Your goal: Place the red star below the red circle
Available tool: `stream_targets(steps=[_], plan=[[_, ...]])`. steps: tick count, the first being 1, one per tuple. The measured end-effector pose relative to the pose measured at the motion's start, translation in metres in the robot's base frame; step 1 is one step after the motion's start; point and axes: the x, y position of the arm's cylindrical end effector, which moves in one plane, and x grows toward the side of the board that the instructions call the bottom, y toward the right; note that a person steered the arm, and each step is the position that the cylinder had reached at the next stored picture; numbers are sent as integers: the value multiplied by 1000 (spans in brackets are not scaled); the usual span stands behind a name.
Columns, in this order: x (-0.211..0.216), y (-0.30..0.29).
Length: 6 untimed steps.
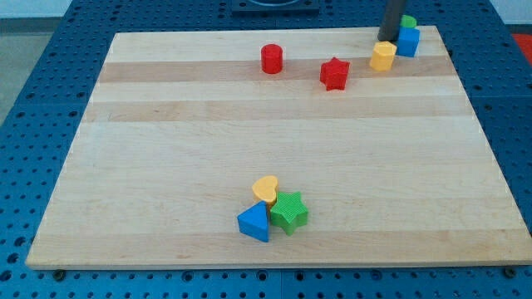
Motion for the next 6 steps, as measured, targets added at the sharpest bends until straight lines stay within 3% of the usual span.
stream_targets(steps=[1,3,6], plan=[[30,-4],[63,-110],[83,-42]])
